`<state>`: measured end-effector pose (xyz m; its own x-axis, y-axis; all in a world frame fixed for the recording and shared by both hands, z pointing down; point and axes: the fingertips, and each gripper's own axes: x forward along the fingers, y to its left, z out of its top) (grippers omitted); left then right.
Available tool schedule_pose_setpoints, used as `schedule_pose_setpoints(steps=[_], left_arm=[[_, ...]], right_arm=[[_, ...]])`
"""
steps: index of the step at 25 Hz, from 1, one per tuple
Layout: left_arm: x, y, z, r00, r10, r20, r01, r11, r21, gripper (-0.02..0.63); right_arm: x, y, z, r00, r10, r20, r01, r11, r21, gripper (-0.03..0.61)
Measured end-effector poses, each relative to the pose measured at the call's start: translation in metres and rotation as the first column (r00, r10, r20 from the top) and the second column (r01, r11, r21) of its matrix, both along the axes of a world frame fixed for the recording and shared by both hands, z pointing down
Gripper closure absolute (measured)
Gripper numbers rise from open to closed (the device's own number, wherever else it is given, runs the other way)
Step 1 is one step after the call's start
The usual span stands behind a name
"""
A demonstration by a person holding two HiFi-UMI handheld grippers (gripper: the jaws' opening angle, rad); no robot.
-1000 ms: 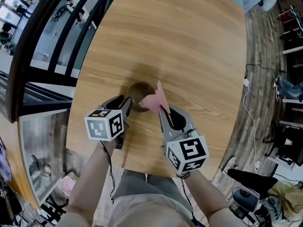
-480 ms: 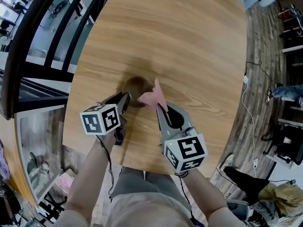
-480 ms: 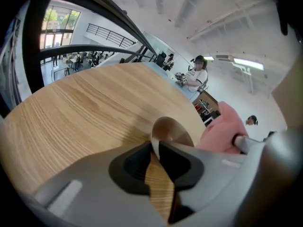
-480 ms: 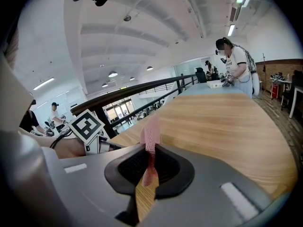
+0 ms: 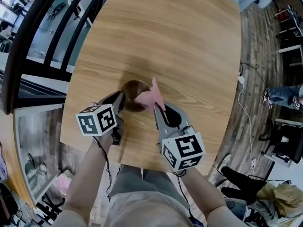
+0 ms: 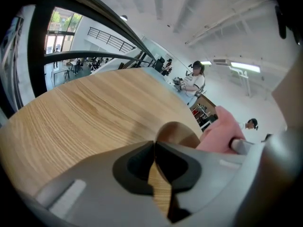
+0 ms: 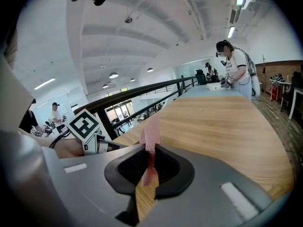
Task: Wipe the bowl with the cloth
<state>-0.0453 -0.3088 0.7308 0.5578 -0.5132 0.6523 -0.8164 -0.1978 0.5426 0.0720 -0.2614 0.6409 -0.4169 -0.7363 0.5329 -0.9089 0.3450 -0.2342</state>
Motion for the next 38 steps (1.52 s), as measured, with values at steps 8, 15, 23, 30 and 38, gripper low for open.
schedule_pose_setpoints(steps=[8, 15, 23, 30, 38], left_arm=[[-0.006, 0.005, -0.071, 0.997, 0.031, 0.063, -0.042, 0.985, 0.168, 0.6], [-0.009, 0.031, -0.142, 0.994, 0.037, 0.102, -0.063, 0.963, 0.264, 0.6], [-0.004, 0.062, -0.221, 0.991, 0.024, 0.133, -0.072, 0.927, 0.369, 0.6], [-0.008, 0.091, -0.291, 0.987, 0.01, 0.163, -0.087, 0.878, 0.47, 0.6], [-0.021, 0.121, -0.357, 0.986, -0.028, 0.162, -0.071, 0.815, 0.575, 0.6]], right_arm=[[0.005, 0.007, -0.054, 0.999, 0.03, 0.022, -0.032, 0.994, 0.102, 0.552], [0.017, 0.027, -0.121, 0.999, 0.037, 0.036, -0.043, 0.981, 0.191, 0.552], [0.024, 0.058, -0.197, 0.997, 0.026, 0.068, -0.044, 0.958, 0.284, 0.552], [0.021, 0.087, -0.264, 0.997, -0.006, 0.075, -0.023, 0.922, 0.387, 0.552], [0.008, 0.113, -0.335, 0.994, -0.059, 0.087, 0.007, 0.862, 0.508, 0.552]])
